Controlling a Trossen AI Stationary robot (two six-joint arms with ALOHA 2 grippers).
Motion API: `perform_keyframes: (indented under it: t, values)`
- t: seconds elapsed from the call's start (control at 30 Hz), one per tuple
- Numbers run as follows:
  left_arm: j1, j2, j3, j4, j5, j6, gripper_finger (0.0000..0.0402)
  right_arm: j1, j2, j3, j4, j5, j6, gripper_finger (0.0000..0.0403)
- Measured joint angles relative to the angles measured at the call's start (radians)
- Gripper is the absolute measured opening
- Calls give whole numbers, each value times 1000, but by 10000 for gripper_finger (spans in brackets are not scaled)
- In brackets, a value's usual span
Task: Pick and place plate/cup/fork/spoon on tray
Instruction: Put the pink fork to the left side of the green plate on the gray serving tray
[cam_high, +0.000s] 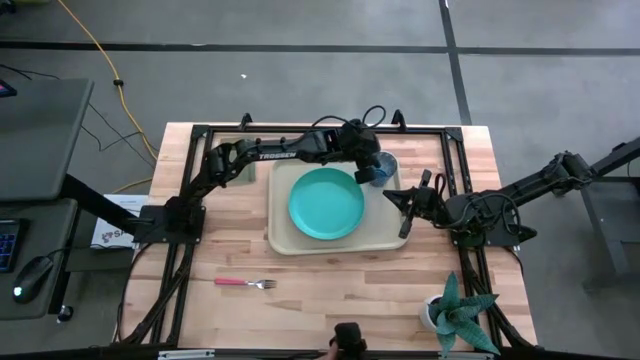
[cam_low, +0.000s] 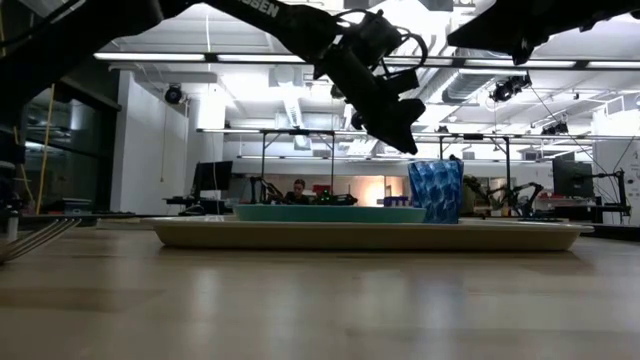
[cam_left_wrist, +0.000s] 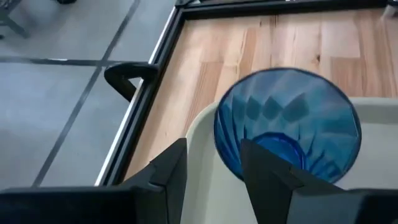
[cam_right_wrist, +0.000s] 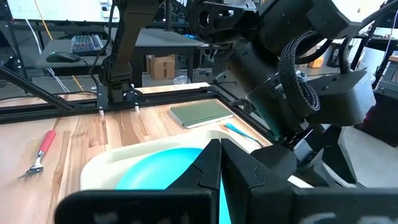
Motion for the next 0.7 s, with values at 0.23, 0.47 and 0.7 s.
perform_keyframes:
  t: [0.23,0.47,0.7]
  values:
    - [0,-91,40,-194,-3,0,129,0,0,0,-29,0,19,0]
    - [-2,-334,6,-351,61,-107,129,0,0,0,-32,0,25,0]
    - [-90,-713,-499,-10,147,-145,129,0,0,0,-32,-4,26,0]
